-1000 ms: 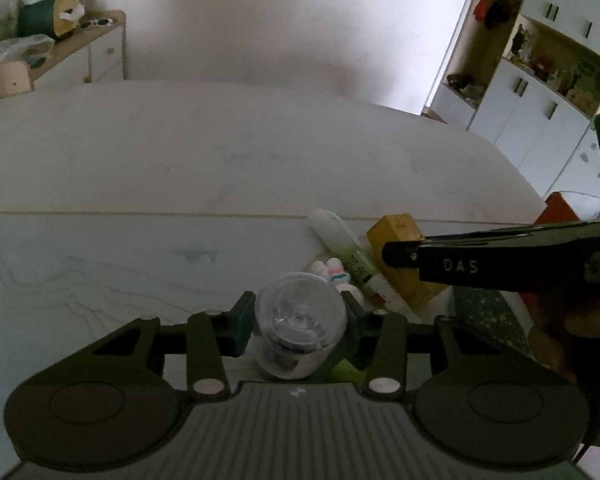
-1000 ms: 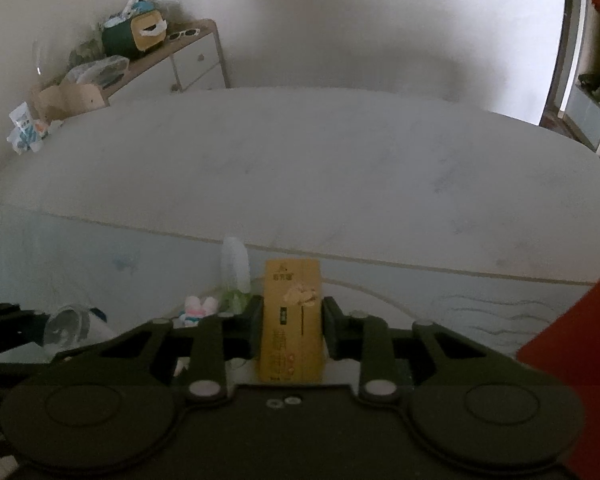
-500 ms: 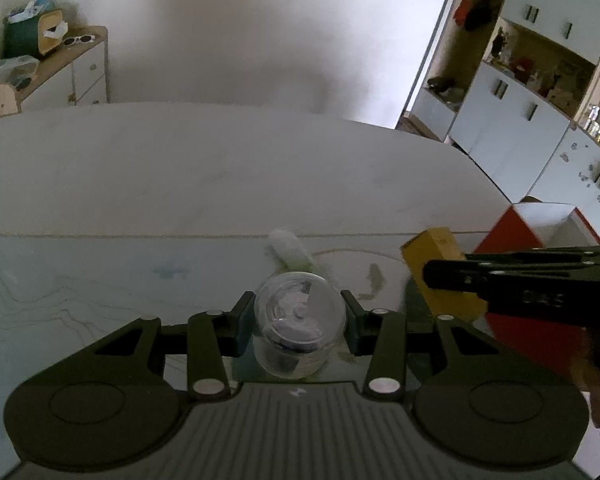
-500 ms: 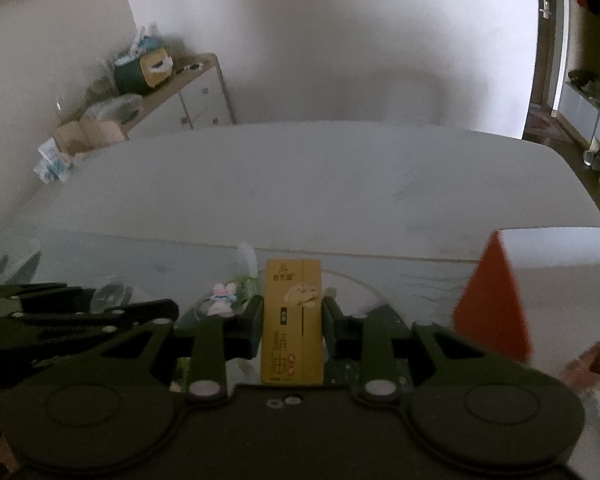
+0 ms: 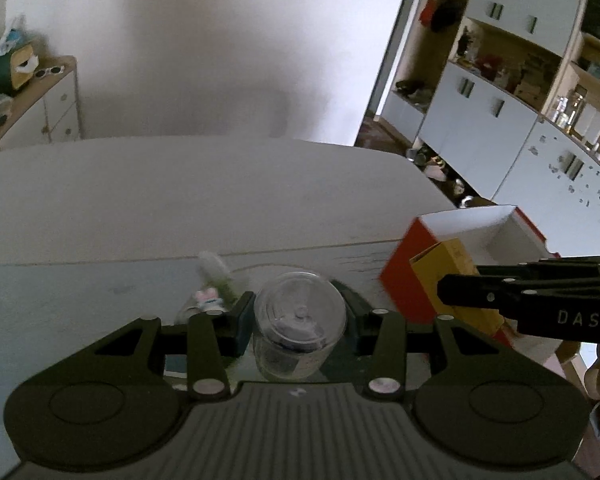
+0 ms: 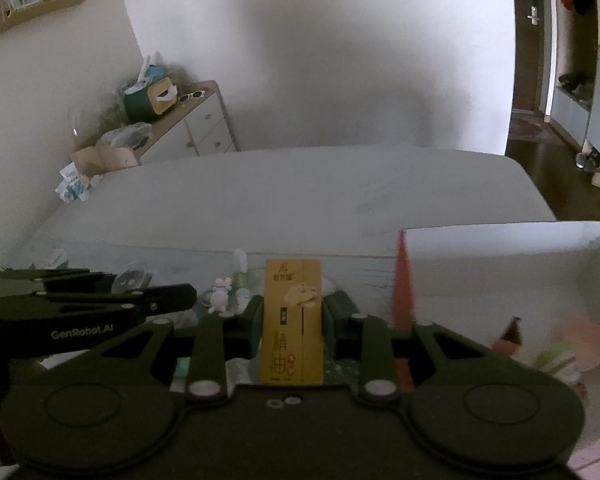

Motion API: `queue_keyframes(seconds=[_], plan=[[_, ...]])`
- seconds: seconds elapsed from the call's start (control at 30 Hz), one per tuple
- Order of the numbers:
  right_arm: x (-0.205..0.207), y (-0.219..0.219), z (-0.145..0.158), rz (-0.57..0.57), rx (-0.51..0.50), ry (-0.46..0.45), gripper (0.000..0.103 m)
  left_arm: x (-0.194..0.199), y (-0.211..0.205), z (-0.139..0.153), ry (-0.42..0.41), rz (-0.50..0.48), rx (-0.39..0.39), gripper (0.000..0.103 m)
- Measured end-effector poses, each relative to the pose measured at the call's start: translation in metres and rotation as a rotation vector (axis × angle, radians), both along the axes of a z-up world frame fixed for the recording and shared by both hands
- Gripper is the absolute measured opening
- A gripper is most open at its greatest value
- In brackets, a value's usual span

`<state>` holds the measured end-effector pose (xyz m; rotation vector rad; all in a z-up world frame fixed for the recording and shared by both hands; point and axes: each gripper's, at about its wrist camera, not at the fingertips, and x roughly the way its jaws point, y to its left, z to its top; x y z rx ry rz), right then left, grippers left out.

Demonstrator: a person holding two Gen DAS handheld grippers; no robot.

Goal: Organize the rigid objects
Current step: 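Carry the yellow carton and clear cup with both grippers to the box, then lower the clear cup and open the left gripper while the right gripper lowers the carton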

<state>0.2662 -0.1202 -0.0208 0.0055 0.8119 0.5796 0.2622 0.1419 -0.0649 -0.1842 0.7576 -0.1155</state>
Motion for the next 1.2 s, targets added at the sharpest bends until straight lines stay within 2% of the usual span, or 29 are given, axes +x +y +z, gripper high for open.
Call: queue_keyframes(seconds=[0.37,0.6,0.93,1.0,1.2], plan=[[0.001,-0.063,0.003,-0.030,0.014,0.003,0.029,-0.006,-0.073,0.012,-0.016,-0.053,-0.002,0.043],[0.008,-0.112,0.000,-0.055,0.015,0.003,0.029,0.005,-0.120,0.013,-0.010,-0.079,0.006,0.043],[0.030,-0.169,-0.018,-0.114,0.003,0.025,0.029,0.023,-0.185,0.002,0.036,-0.154,0.033,0.044],[0.035,-0.181,-0.023,-0.125,0.001,0.032,0.029,0.026,-0.196,0.003,0.027,-0.162,0.060,0.044],[0.046,-0.197,-0.037,-0.129,-0.006,0.065,0.029,0.042,-0.225,0.003,0.031,-0.202,0.091,0.044]])
